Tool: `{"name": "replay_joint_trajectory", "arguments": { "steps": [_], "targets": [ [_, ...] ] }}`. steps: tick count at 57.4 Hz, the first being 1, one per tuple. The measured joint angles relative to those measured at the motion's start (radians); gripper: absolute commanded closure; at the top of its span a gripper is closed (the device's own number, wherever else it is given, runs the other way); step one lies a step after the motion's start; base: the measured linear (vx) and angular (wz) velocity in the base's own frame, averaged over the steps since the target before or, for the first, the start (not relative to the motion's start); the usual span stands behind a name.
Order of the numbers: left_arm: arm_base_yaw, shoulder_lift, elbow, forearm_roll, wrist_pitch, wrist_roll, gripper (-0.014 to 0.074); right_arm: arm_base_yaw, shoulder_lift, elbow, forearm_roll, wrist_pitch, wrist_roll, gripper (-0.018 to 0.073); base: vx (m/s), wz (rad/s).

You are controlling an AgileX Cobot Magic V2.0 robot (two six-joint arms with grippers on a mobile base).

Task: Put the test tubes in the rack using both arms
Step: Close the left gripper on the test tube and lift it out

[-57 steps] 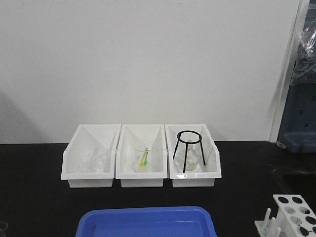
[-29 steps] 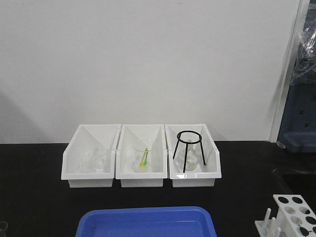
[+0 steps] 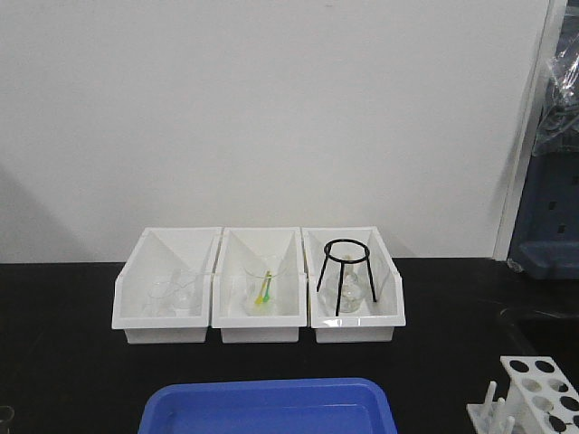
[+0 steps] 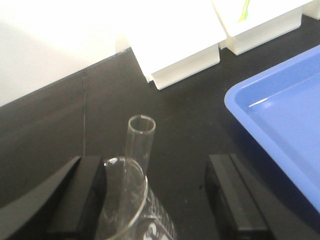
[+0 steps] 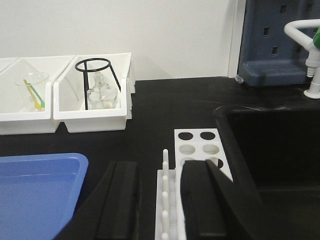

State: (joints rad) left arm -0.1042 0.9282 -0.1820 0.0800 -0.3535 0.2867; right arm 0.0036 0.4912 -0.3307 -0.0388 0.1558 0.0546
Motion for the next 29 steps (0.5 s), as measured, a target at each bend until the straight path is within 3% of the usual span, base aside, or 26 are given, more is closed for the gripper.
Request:
{"name": "replay_joint_trajectory", "arguments": {
  "steps": [14,29],
  "targets": [
    [0.0,0.154,0.0,-0.005,-0.133,0.06,0.0045,0.0,0.0,0.0,-0.002,0.0,-0.001,0.0251,0.0,0.0],
    [0.0,0.292,0.0,-0.093,-0.28,0.076,0.0045,0.0,0.0,0.0,-0.002,0.0,-0.001,0.0251,0.0,0.0]
  ]
}}
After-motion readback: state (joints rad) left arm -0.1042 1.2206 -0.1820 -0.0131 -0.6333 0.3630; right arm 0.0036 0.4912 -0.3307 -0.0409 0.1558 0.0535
